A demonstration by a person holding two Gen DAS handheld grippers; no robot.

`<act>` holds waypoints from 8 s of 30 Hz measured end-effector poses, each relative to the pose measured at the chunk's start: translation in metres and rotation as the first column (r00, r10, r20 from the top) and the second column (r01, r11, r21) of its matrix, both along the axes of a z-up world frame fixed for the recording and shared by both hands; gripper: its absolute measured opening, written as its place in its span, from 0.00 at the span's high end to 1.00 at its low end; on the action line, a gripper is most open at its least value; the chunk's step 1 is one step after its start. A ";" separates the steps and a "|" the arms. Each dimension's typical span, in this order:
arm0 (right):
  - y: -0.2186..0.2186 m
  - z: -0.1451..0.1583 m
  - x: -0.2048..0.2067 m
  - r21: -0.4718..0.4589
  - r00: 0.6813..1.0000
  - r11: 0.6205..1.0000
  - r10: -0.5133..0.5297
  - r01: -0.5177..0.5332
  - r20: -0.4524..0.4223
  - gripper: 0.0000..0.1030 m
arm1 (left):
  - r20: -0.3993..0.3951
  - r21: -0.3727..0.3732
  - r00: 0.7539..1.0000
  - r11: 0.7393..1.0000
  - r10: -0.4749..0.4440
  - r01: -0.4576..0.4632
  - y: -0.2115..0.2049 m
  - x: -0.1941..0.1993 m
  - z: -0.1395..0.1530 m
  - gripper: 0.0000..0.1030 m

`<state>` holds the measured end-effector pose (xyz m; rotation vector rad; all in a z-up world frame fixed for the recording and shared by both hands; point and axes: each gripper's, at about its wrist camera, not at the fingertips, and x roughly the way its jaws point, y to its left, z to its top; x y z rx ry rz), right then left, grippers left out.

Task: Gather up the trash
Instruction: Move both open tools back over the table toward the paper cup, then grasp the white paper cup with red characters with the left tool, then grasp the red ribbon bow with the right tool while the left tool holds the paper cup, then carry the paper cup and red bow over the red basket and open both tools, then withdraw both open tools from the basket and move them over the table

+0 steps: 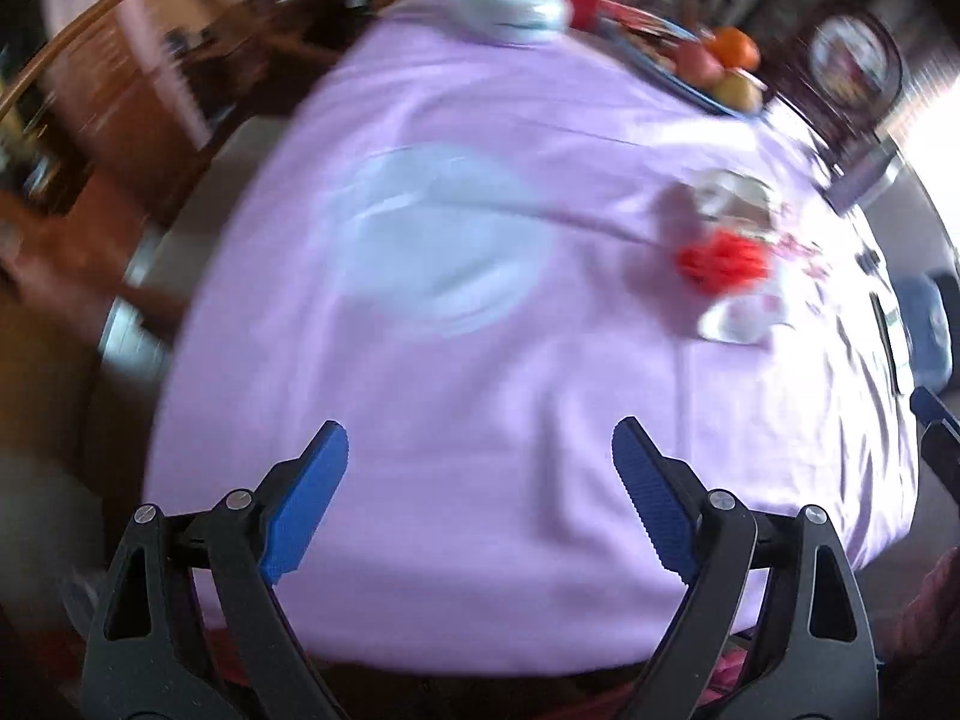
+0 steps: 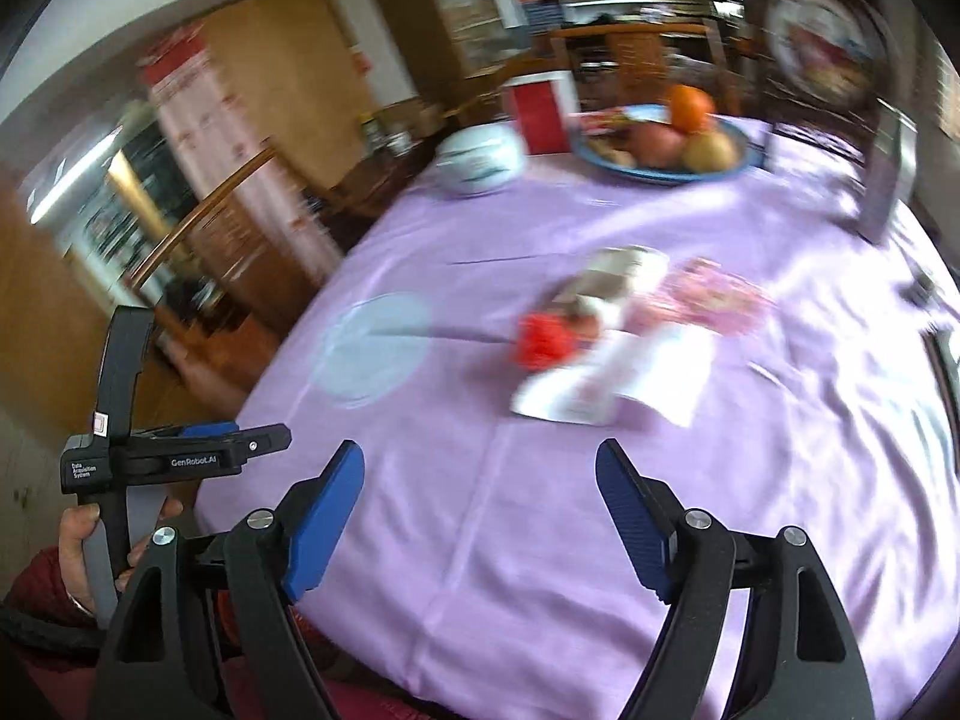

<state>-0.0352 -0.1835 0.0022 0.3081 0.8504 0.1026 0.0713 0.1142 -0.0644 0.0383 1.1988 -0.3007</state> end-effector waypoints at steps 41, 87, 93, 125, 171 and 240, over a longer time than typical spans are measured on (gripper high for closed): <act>-0.095 -0.061 0.021 0.153 0.983 0.977 -0.133 0.151 -0.125 0.22 | -0.004 -0.028 0.998 0.997 -0.066 0.066 -0.073 0.063 0.007 0.29; 0.012 0.027 0.093 0.082 0.987 0.987 0.132 -0.139 0.087 0.87 | 0.019 -0.101 0.982 0.977 0.191 -0.188 0.049 -0.013 0.017 0.29; 0.049 0.017 0.084 0.079 0.976 0.973 0.214 -0.217 0.049 0.87 | 0.030 -0.111 0.969 0.964 0.245 -0.240 0.076 -0.022 0.020 0.29; 0.270 0.029 0.060 -0.042 0.732 0.730 0.681 -0.682 -0.033 0.87 | -0.205 -0.076 0.572 0.570 0.794 -0.818 0.320 -0.191 -0.057 0.25; 0.440 0.017 0.006 0.000 0.310 0.311 0.947 -0.950 -0.079 0.55 | -0.187 -0.050 0.379 0.377 0.906 -0.925 0.391 -0.272 -0.045 0.15; -0.122 -0.017 -0.009 0.147 0.982 0.972 -0.187 0.184 0.007 0.33 | 0.068 0.220 0.978 0.959 -0.197 0.178 -0.136 -0.005 -0.004 0.11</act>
